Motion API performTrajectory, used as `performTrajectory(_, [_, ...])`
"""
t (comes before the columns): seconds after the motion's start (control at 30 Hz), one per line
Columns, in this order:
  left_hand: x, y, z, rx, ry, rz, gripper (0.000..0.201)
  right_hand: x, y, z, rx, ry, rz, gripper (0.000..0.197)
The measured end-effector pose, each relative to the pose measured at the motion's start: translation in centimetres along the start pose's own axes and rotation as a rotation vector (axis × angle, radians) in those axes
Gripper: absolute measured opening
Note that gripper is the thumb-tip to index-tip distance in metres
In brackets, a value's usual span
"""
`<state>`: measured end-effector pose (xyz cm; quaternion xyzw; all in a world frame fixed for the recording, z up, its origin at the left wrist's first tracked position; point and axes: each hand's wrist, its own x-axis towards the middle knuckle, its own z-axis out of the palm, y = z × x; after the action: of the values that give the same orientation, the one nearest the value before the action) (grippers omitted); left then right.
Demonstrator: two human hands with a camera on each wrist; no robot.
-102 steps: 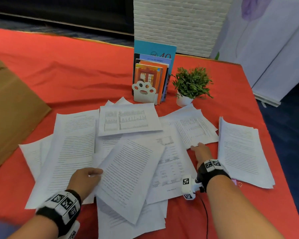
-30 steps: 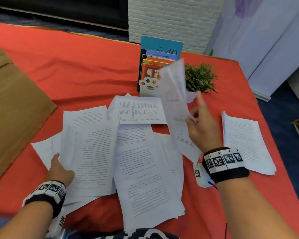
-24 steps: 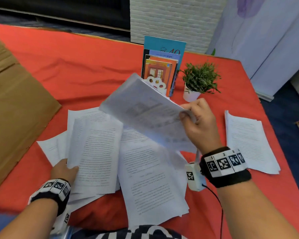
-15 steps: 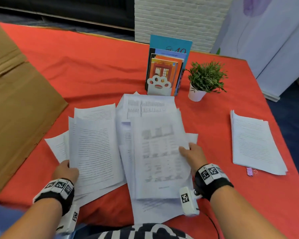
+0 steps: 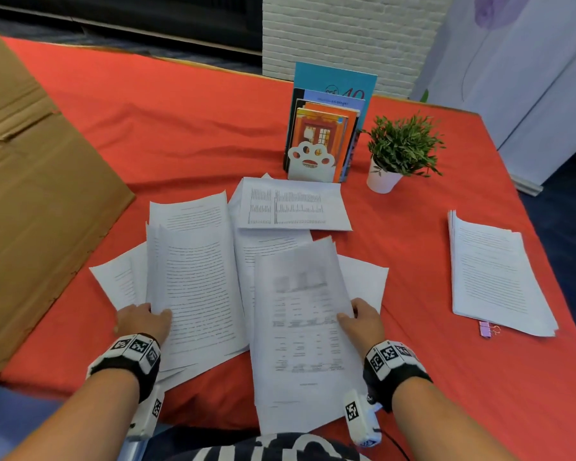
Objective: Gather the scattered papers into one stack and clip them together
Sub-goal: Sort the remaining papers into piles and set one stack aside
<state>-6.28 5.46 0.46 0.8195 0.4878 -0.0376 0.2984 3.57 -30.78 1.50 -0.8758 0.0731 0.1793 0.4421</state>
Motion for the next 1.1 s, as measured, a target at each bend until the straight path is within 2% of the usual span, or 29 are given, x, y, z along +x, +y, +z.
performTrajectory(0.03, [-0.1,0.1,-0.2,-0.002,-0.012,0.003,0.041,0.2,-0.2,-0.6,0.031,0.042,-0.014,0.015])
performTrajectory(0.13, [-0.2,0.5,-0.5,-0.078,-0.044,0.034,0.034,0.9,-0.4,-2.3,0.113,0.108,-0.014,0.015])
performTrajectory(0.2, [-0.1,0.4,-0.4,-0.126,-0.023,0.056,0.035,1.4,-0.2,-2.7,0.158,0.040,0.041,0.053])
performTrajectory(0.23, [-0.3,0.6,-0.4,-0.156,-0.006,0.060,0.041,1.6,-0.1,-2.5,0.132,-0.006,0.075,0.062])
performTrajectory(0.27, [-0.4,0.4,-0.3,-0.206,0.001,0.055,0.052,1.8,0.0,-2.2,0.073,-0.040,0.089,0.059])
performTrajectory(0.37, [-0.7,0.2,-0.1,-0.348,-0.075,0.045,0.095,1.8,0.2,-1.1,-0.080,-0.080,0.066,0.027])
performTrajectory(0.4, [-0.9,0.1,-0.1,-0.368,-0.102,0.041,0.101,1.7,0.2,-1.0,-0.087,-0.058,0.067,0.020])
performTrajectory(0.47, [-0.6,-0.5,-0.2,-0.368,-0.109,0.011,0.090,1.8,0.4,-1.3,-0.025,-0.024,0.081,0.012])
performTrajectory(0.57, [-0.2,-1.6,-0.4,-0.269,-0.050,-0.009,0.046,2.3,1.6,-2.7,0.054,-0.016,0.130,0.009])
performTrajectory(0.6, [-0.1,-2.0,-0.5,-0.254,-0.028,-0.032,0.040,2.5,2.0,-3.2,0.041,-0.010,0.135,0.009])
performTrajectory(0.77, [0.1,-3.2,-1.1,-0.169,0.036,-0.187,0.048,3.1,2.8,-4.3,-0.112,0.072,0.067,0.019])
performTrajectory(0.87, [0.2,-3.0,-1.0,-0.251,0.037,-0.095,0.044,3.2,2.3,-4.6,-0.176,0.108,0.032,0.021])
performTrajectory(0.97, [0.0,-2.8,-1.2,-0.359,0.080,-0.052,0.070,3.1,2.1,-5.0,-0.145,0.107,0.000,0.022])
performTrajectory(1.0, [0.0,-2.8,-1.2,-0.337,0.069,-0.034,0.068,2.9,2.0,-5.2,-0.105,0.101,0.009,0.024])
performTrajectory(1.1, [-0.3,-3.2,-1.0,-0.293,0.047,0.038,0.037,3.0,2.5,-5.6,-0.033,0.073,0.027,0.023])
